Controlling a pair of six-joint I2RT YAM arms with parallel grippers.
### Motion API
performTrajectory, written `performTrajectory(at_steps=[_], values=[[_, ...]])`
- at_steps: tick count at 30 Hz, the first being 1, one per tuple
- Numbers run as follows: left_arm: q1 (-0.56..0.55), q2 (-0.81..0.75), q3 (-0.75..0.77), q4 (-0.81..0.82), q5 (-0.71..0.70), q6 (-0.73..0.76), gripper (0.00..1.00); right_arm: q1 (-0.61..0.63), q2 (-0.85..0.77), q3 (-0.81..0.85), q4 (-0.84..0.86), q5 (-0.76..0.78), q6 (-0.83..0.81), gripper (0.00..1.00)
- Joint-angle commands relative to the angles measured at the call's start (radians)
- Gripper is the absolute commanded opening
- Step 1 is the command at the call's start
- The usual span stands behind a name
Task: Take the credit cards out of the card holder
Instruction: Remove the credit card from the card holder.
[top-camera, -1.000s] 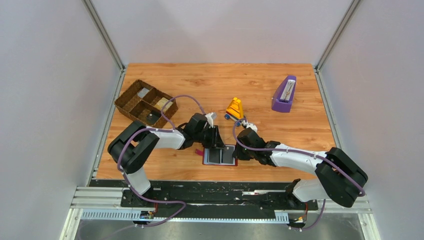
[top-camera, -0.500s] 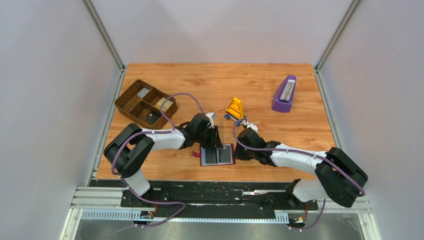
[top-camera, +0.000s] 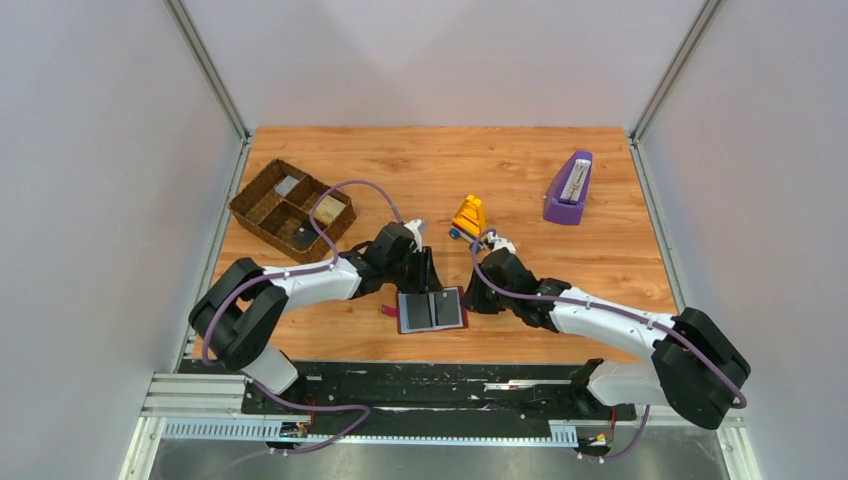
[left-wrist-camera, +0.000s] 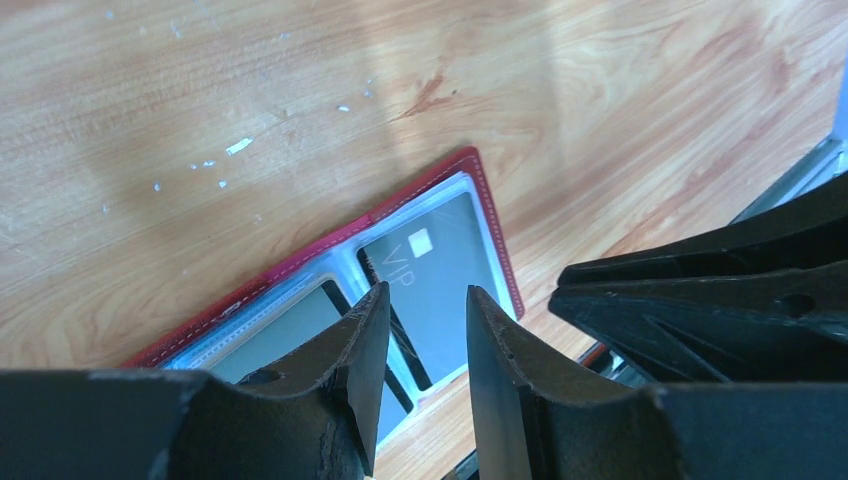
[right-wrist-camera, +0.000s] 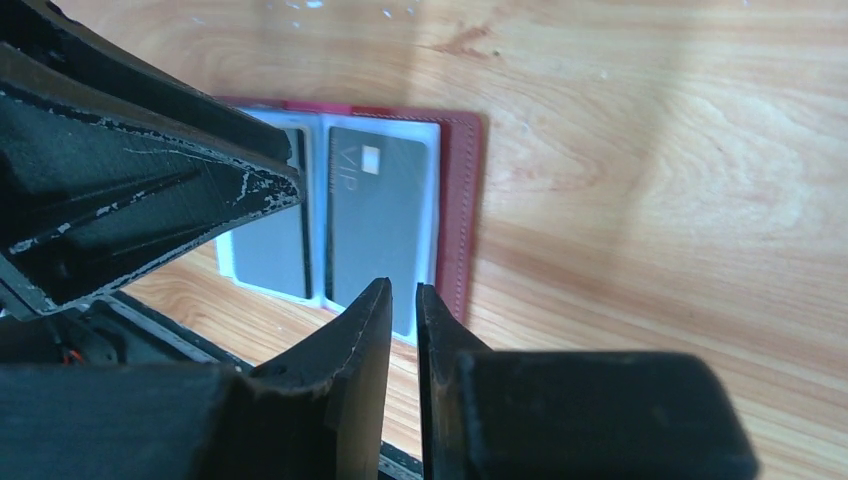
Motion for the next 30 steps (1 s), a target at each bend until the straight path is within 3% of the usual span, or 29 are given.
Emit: performTrajectory(at_steps=[1,15,30], values=[[0.001,-0.074,-0.003,-0.014,-0.041,-0.001,0.42,-0.005,0.015,0.061,0.022,-0.018,-0.018,0.16],[0.001,-0.022,-0.033,0.030,-0.031,-0.010,0.41,-0.014,0.187,0.067,0.107,-0.084,-0.003,0.14],[0.001,0.063,-0.025,0.054,-0.059,0.000,0.41,-0.023,0.200,0.015,0.100,-0.065,0.026,0.13]])
